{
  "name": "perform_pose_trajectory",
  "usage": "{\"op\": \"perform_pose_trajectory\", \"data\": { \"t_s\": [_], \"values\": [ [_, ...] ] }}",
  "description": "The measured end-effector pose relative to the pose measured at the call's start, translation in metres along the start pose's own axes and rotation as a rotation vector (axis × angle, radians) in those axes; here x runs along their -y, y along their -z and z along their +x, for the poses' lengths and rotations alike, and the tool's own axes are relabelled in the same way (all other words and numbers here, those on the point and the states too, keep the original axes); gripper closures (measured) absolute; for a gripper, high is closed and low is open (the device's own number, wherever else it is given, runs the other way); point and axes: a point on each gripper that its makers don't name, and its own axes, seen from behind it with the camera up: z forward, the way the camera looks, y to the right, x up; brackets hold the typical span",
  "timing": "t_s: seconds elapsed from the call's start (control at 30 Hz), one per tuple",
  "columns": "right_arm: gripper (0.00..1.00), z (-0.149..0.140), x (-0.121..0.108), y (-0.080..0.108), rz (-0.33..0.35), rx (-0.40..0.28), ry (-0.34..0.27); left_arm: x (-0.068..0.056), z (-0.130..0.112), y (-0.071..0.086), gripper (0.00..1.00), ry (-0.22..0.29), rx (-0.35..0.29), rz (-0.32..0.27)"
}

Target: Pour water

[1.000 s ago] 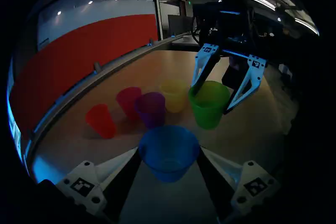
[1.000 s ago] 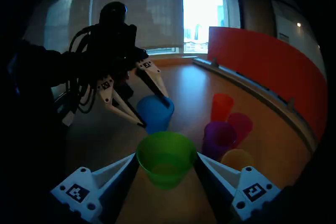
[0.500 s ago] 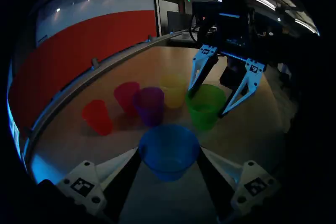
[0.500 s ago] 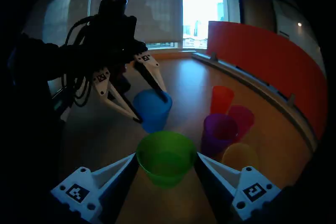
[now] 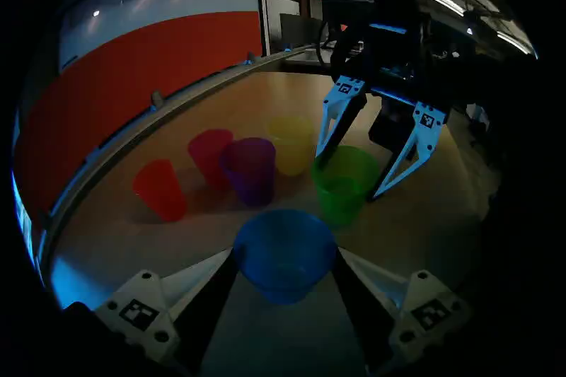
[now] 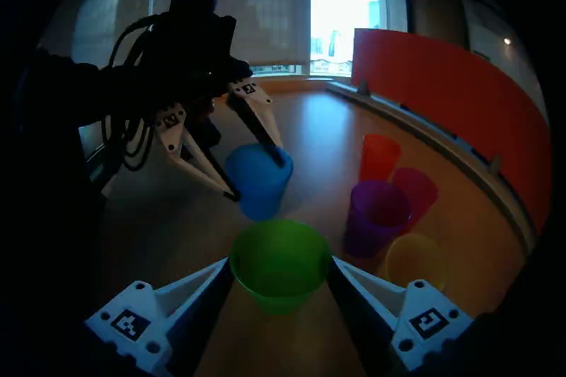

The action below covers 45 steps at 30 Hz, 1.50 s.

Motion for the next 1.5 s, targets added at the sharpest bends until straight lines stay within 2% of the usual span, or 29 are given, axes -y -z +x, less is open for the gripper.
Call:
{"op": "perform_pose_trajectory", "data": {
  "t_s": [0.6, 0.9, 0.97, 1.1, 1.5],
  "values": [
    [0.08, 0.003, -0.002, -0.005, -0.006, 0.002, 0.014, -0.002, -0.017, -0.006, 0.12, 0.000, 0.039, -0.011],
    [0.08, 0.001, -0.003, -0.008, -0.012, 0.008, 0.011, -0.001, -0.030, -0.009, 0.11, -0.003, 0.079, -0.015],
    [0.08, 0.001, -0.003, -0.009, -0.012, 0.009, 0.012, 0.002, -0.032, -0.009, 0.04, -0.001, 0.088, -0.009],
    [0.08, -0.001, -0.004, -0.009, -0.012, 0.008, 0.008, 0.005, -0.036, -0.006, 0.01, 0.002, 0.102, -0.002],
    [0.06, -0.006, -0.004, -0.006, -0.017, 0.003, 0.009, 0.001, -0.038, 0.006, 0.01, -0.011, 0.113, 0.002]
  ]
}}
